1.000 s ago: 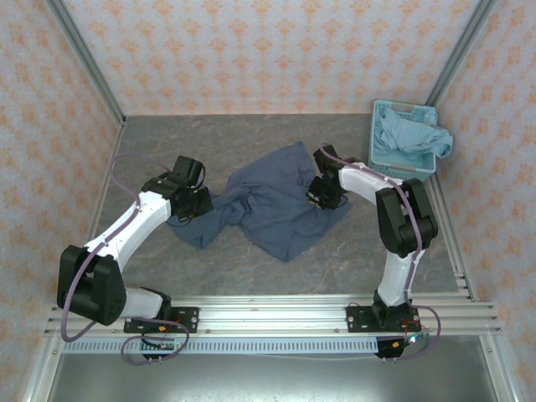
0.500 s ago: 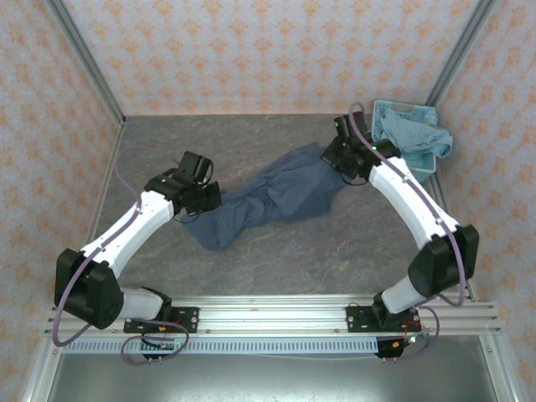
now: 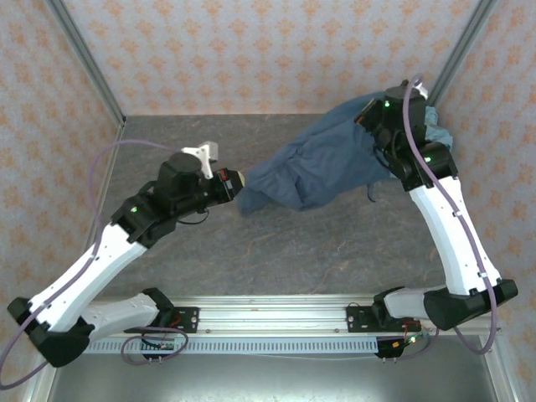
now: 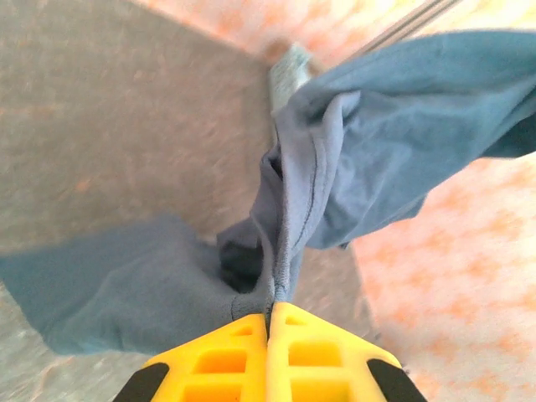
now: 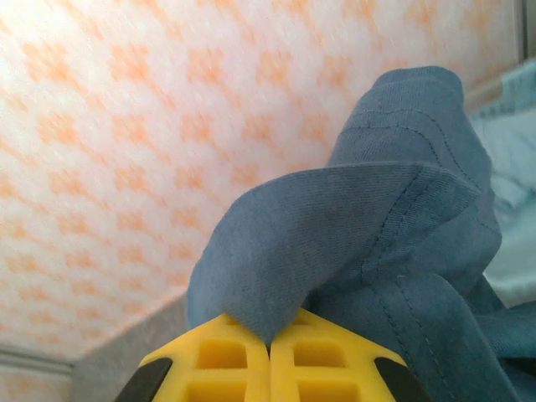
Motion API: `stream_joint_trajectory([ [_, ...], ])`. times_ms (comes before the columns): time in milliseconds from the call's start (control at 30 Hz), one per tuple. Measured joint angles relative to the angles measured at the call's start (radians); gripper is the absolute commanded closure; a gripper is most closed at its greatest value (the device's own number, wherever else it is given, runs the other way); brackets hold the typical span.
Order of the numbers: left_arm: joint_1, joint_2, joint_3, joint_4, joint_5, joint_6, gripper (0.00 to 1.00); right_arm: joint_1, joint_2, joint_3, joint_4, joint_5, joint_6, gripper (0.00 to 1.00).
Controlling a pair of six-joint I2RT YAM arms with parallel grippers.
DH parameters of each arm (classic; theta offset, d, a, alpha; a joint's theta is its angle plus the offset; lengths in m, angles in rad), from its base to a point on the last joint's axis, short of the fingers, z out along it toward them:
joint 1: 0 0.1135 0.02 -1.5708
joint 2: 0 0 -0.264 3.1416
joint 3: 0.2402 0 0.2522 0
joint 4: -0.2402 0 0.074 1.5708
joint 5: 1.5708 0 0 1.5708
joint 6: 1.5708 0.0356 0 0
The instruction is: Fold and stack the t-shirts
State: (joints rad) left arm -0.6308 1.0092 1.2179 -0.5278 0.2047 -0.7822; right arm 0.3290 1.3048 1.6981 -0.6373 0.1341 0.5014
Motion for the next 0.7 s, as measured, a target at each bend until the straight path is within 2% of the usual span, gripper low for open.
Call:
stream_joint_trajectory([
  [133, 0.0, -0.067, 0.065, 0.01, -0.065, -0.014, 1.0, -0.014, 0.008, 0.051, 0.056, 0.024, -0.014, 1.0],
  [233, 0.009, -0.056, 0.128, -0.006, -0.126, -0.015, 1.0, -0.028, 0.067, 0.125, 0.079, 0.02, -0.013, 1.0],
  [333, 0.082, -0.003, 0.172, -0.045, -0.188, -0.04, 1.0, -0.035, 0.203, 0.233, 0.098, -0.02, -0.005, 1.0],
  [367, 0.136, 0.031, 0.173, -0.059, -0.197, -0.056, 1.0, -0.035, 0.267, 0.28, 0.102, -0.042, 0.002, 0.97],
  [533, 0.405, 0.293, 0.115, -0.041, -0.184, -0.101, 1.0, -0.035, 0.721, 0.623, 0.034, -0.204, 0.024, 0.57],
  [633, 0.536, 0.537, 0.127, -0.029, -0.131, -0.109, 1.0, -0.035, 1.013, 0.856, -0.102, -0.291, 0.027, 0.49],
  [667, 0.572, 0.616, 0.145, -0.032, -0.114, -0.108, 0.92, -0.033, 1.077, 0.89, -0.145, -0.313, 0.027, 0.46],
  [700, 0.6, 0.682, 0.165, -0.036, -0.101, -0.106, 0.78, -0.031, 1.116, 0.894, -0.182, -0.327, 0.025, 0.45],
])
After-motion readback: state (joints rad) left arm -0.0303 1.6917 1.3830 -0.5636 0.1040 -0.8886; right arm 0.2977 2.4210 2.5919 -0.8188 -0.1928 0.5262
